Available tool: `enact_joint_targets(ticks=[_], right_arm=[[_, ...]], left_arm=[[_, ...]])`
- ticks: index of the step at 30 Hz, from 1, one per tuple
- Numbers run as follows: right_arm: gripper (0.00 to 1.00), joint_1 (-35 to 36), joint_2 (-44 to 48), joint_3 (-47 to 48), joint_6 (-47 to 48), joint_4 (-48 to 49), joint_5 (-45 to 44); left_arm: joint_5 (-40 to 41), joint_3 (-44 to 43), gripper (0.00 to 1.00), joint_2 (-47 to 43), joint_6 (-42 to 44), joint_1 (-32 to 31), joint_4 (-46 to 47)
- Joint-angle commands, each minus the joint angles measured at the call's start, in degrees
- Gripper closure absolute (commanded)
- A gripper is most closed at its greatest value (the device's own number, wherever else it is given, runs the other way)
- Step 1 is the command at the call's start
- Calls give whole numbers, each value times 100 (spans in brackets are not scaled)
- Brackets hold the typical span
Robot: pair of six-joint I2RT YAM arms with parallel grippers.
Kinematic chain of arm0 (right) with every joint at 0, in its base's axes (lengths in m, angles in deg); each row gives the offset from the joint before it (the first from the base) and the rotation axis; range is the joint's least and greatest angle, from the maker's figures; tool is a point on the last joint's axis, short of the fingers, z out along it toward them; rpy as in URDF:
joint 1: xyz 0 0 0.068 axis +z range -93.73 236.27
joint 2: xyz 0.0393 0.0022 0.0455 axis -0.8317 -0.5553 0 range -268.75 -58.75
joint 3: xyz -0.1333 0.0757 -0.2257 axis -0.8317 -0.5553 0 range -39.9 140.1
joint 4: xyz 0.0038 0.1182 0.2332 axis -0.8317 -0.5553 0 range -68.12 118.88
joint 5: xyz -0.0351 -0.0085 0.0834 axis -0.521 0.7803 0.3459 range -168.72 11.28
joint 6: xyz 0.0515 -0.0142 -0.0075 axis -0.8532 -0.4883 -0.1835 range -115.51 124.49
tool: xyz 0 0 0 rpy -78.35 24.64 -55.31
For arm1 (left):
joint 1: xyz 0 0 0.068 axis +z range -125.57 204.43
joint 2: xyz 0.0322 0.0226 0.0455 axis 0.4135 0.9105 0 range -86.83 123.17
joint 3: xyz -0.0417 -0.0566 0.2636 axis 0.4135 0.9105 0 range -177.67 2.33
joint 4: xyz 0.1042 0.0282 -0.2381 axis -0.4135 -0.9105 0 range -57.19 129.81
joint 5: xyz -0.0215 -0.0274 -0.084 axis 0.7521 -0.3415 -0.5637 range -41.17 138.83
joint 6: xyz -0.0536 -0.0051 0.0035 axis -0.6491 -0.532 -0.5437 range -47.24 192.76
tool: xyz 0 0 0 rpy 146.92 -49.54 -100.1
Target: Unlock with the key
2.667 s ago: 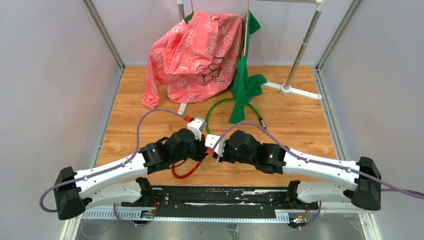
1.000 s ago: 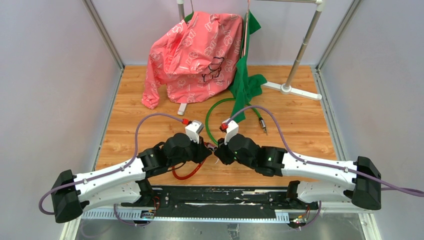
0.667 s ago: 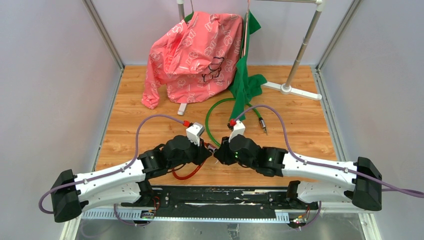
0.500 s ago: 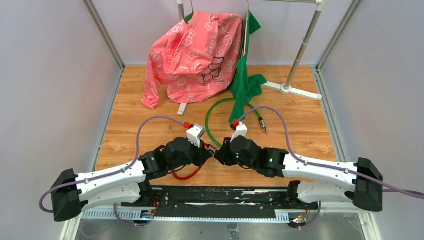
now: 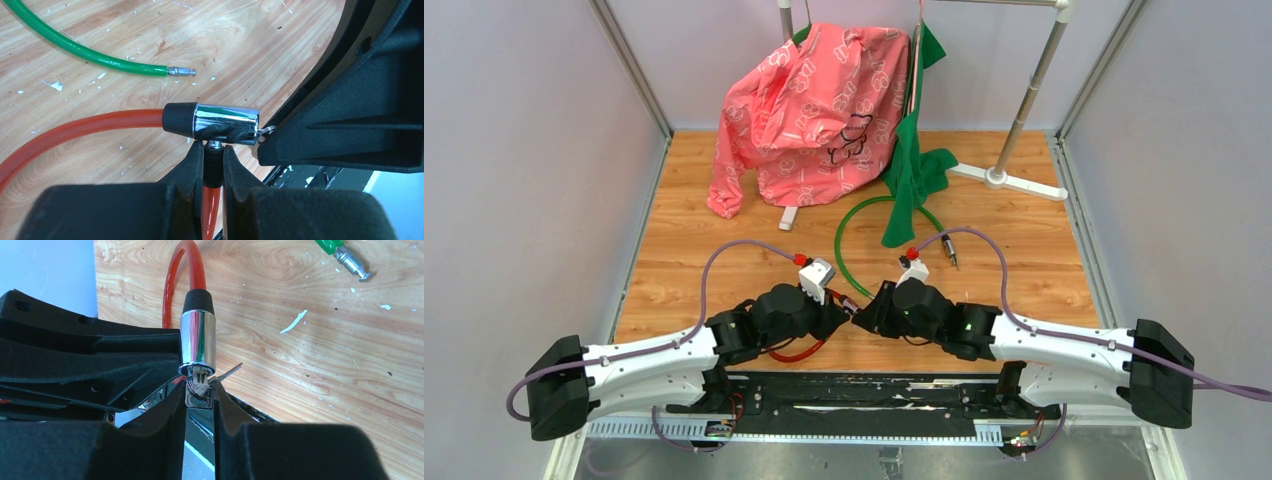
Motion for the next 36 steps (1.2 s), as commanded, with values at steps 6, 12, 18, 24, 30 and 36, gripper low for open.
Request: enact_joint_targets(ticks=[6, 12, 18, 24, 30, 36], right_arm=[[100, -148, 275, -183, -536, 96, -186], [100, -153, 390, -197, -504, -192, -444], [100, -263, 521, -120, -263, -451, -663], [100, -375, 607, -65, -56, -664, -804], [100, -459, 665, -110, 46, -776, -888], [100, -532, 693, -187, 102, -794, -926]], left_arm=[[-177, 68, 100, 28, 74, -133, 904], [-178, 88, 100, 36, 73, -152, 900], [-192, 141, 100, -15, 45, -171, 883], [-113, 268, 100, -82, -62, -170, 865], [-120, 338, 100, -175, -115, -170, 803], [-82, 361, 100, -379, -130, -170, 576]])
